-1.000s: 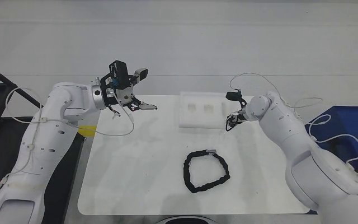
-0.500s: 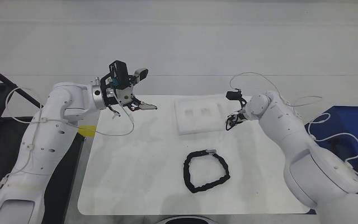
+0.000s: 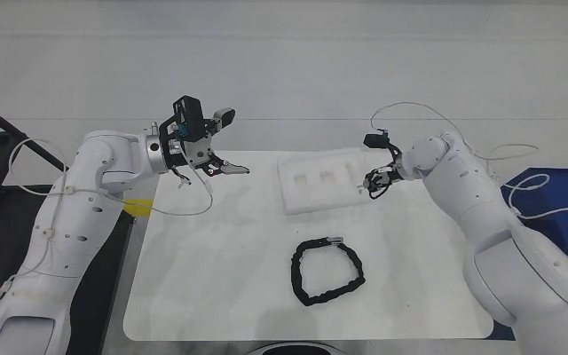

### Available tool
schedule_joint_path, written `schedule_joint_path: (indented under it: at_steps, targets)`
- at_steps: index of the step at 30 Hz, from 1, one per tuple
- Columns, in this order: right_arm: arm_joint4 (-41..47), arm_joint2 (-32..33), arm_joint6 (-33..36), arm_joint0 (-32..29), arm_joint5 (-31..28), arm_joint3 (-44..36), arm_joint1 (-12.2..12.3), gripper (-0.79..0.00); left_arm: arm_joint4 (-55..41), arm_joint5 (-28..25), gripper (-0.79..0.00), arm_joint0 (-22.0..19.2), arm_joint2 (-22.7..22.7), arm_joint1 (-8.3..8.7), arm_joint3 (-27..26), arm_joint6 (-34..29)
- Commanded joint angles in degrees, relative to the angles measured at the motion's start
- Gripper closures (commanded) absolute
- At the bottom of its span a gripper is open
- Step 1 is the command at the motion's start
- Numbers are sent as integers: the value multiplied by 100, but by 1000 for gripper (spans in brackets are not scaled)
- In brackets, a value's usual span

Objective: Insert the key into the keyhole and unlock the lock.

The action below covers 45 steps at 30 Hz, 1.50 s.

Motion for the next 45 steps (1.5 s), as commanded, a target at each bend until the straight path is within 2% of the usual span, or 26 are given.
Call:
schedule_joint_path:
  at_steps: [1,5,9,12,14,15,17,22,26,32,42,45]
  targets:
    - [203,144,171,-7,-353,-106,100,0,0,0,-785,0,0,0,0,0]
    - [725,519,595,-87,-1037,-437,367,0,0,0,-785,0,0,0,0,0]
    - [1066,810,705,-396,-976,-1341,671,0,0,0,-785,0,0,0,0,0]
    - [1426,1212,922,-860,-758,-2467,1047,0,0,0,-785,0,0,0,0,0]
    - [1620,1717,1167,-1346,-513,-3481,1399,0,0,0,-785,0,0,0,0,0]
    - [1684,1889,1237,-1522,-443,-3794,1498,0,0,0,-785,0,0,0,0,0]
    - [1925,2577,1486,-2196,-194,-4883,1824,0,0,0,-785,0,0,0,0,0]
    - [2376,3962,1801,-3558,137,-6649,2274,0,0,0,-785,0,0,0,0,0]
    - [2689,4609,1758,-4219,182,-7371,2414,0,0,0,-785,0,0,0,0,0]
    - [2967,5169,1623,-4703,77,-7717,2518,0,0,0,-785,0,0,0,0,0]
    - [2826,5317,1522,-4783,111,-7762,2547,0,10,30,-785,10,1,-1,-9,-8]
    - [2826,5317,1522,-4783,111,-7762,2547,0,116,96,-785,45,144,-30,-166,-130]
